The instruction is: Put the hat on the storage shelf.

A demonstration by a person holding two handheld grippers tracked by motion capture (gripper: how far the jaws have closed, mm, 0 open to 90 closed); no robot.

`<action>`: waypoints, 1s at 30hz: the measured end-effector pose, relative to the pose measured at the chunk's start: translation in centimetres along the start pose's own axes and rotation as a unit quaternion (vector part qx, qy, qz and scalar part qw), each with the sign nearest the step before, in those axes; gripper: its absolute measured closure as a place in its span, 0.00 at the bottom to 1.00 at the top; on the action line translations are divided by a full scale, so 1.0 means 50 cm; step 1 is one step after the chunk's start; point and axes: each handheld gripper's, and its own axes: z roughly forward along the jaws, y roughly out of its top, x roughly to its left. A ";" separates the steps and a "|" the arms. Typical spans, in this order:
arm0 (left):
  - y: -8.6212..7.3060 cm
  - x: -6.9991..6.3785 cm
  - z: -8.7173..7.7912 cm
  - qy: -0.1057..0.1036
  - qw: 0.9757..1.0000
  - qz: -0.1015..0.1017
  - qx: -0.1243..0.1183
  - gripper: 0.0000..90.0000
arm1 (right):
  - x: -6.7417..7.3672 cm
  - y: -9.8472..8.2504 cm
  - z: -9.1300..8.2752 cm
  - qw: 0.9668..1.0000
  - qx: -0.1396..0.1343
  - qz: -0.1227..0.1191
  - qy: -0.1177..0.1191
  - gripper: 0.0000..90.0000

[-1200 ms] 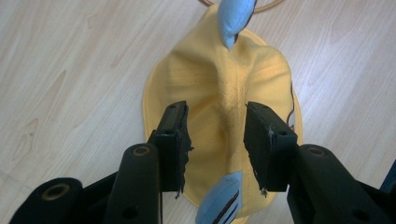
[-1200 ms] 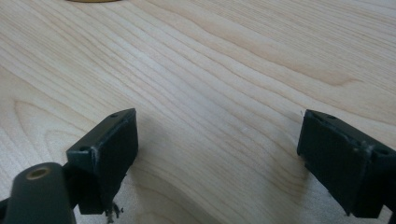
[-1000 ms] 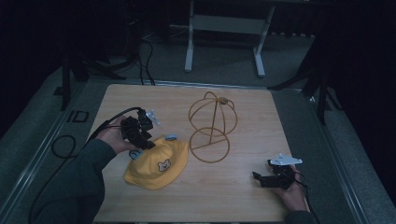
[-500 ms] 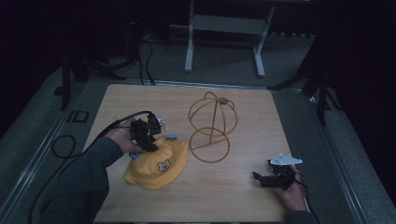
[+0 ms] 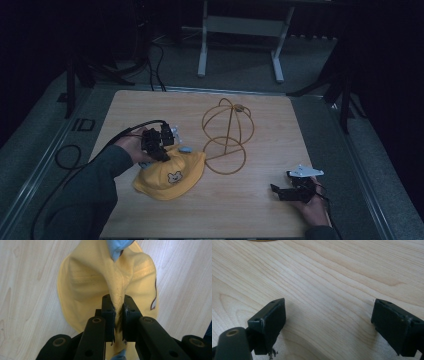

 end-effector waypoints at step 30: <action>0.000 0.036 -0.116 0.048 0.996 -0.018 -0.068 0.91 | 0.000 0.000 0.000 1.000 0.000 0.001 0.000 0.14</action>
